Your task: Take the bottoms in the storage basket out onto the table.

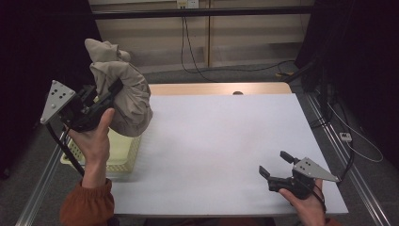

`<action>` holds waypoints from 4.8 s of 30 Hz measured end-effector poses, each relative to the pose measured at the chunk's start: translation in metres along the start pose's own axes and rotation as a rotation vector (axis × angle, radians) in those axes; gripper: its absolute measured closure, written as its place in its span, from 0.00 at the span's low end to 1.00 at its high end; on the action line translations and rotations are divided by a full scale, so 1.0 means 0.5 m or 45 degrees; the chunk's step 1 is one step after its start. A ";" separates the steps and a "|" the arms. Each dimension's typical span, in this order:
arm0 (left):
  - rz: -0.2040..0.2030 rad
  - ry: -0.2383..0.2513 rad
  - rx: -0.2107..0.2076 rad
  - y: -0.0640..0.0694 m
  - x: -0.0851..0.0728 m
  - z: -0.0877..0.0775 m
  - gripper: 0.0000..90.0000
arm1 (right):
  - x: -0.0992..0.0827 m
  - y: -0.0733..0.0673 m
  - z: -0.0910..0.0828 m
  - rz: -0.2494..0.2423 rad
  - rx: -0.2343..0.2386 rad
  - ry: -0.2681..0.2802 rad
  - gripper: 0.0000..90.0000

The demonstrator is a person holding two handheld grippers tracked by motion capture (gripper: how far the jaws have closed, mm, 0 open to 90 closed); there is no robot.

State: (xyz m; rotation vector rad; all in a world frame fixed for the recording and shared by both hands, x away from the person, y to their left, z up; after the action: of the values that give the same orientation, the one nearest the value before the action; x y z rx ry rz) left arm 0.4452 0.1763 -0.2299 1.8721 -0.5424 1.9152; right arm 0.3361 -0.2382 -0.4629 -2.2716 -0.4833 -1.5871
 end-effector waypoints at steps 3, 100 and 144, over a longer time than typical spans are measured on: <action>0.012 -0.010 -0.022 0.015 -0.002 0.011 0.71 | -0.001 0.000 0.000 0.002 0.001 -0.002 0.06; -0.021 -0.377 -0.280 0.194 -0.208 0.226 0.71 | -0.002 -0.002 -0.001 0.004 0.018 -0.003 0.05; 0.058 -0.617 -0.264 0.216 -0.340 0.265 0.71 | -0.002 -0.003 -0.001 -0.001 0.020 -0.004 0.05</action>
State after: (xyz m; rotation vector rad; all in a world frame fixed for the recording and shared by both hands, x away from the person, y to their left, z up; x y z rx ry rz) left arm 0.5015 0.0106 -0.3961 2.1960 -0.8976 1.3574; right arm 0.3346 -0.2370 -0.4638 -2.2630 -0.4962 -1.5749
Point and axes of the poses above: each handheld gripper's, and its own axes: z roughly forward along the jaws, x roughly out of its top, y roughly to its right, the point moved 10 cm from there along z, roughly forward along the jaws, and after that the axes turned 3 degrees about -y, right-handed, at the moved point
